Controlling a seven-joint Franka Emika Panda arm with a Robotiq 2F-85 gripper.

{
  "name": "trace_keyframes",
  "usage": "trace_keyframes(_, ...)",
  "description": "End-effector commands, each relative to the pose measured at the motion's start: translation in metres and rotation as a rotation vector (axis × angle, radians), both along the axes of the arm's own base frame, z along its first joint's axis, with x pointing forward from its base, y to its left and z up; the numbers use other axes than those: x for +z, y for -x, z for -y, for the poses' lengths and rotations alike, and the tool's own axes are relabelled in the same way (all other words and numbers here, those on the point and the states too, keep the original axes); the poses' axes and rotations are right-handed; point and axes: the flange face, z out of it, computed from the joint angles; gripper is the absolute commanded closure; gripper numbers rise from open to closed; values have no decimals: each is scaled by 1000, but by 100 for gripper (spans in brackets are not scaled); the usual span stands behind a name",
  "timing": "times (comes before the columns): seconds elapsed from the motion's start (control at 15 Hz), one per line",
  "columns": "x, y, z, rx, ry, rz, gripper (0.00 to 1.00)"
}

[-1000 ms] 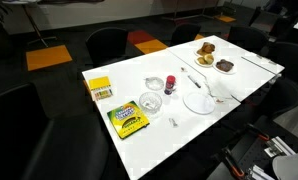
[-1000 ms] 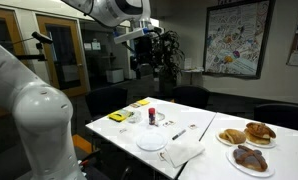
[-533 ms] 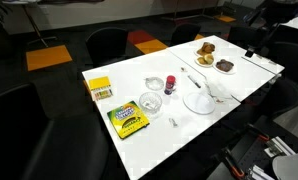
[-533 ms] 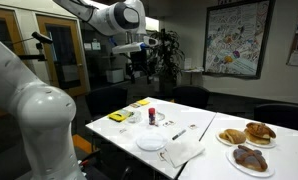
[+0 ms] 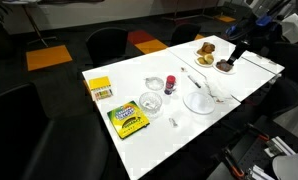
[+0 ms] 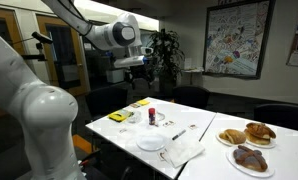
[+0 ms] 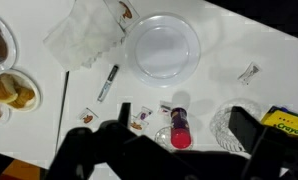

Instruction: Put the glass lid on the glass vessel.

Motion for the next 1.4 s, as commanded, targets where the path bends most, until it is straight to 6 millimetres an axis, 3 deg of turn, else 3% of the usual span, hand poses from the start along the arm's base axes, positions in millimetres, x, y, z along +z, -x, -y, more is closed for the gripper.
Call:
trace_keyframes(0.0,-3,-25,19,50,29,76,0)
trace_keyframes(0.27,-9,-59,45,19,-68,119,0)
trace_keyframes(0.4,-16,-78,53,14,-129,61,0)
trace_keyframes(0.47,-7,-51,47,4,-96,103,0)
trace_keyframes(0.67,-16,-71,53,0,-113,83,0)
trace_keyframes(0.93,-18,-78,51,10,-128,78,0)
trace_keyframes(1.33,-32,-120,48,-10,-173,68,0)
